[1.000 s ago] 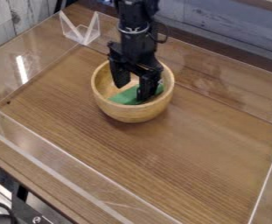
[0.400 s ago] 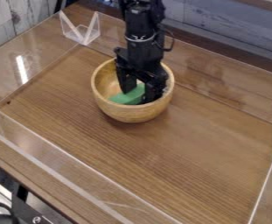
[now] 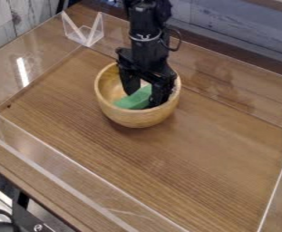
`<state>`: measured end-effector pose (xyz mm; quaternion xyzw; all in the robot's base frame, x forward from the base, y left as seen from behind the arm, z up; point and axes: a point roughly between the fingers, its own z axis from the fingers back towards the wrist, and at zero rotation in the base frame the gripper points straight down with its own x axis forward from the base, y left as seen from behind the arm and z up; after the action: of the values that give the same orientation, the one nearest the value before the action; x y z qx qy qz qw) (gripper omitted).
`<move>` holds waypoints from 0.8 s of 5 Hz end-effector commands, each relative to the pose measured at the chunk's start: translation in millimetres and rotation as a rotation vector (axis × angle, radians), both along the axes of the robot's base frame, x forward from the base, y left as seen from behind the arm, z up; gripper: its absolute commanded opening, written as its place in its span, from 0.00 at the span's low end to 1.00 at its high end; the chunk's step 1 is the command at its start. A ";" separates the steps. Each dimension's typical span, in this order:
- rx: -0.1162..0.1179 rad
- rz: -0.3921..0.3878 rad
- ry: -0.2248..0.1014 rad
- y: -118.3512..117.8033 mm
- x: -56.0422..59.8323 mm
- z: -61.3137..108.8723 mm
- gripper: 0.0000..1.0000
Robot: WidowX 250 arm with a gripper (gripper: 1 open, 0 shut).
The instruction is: Remove the green block from the brown bowl and put it on the table
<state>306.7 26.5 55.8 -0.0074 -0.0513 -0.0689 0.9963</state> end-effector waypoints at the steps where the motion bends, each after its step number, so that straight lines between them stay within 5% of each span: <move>1: 0.009 0.063 -0.063 8.8 0.7 22.5 1.00; 4: 0.011 0.020 -0.058 34.9 -0.9 7.7 1.00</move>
<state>301.6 61.2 54.3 -0.0057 -0.0643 -0.0555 0.9964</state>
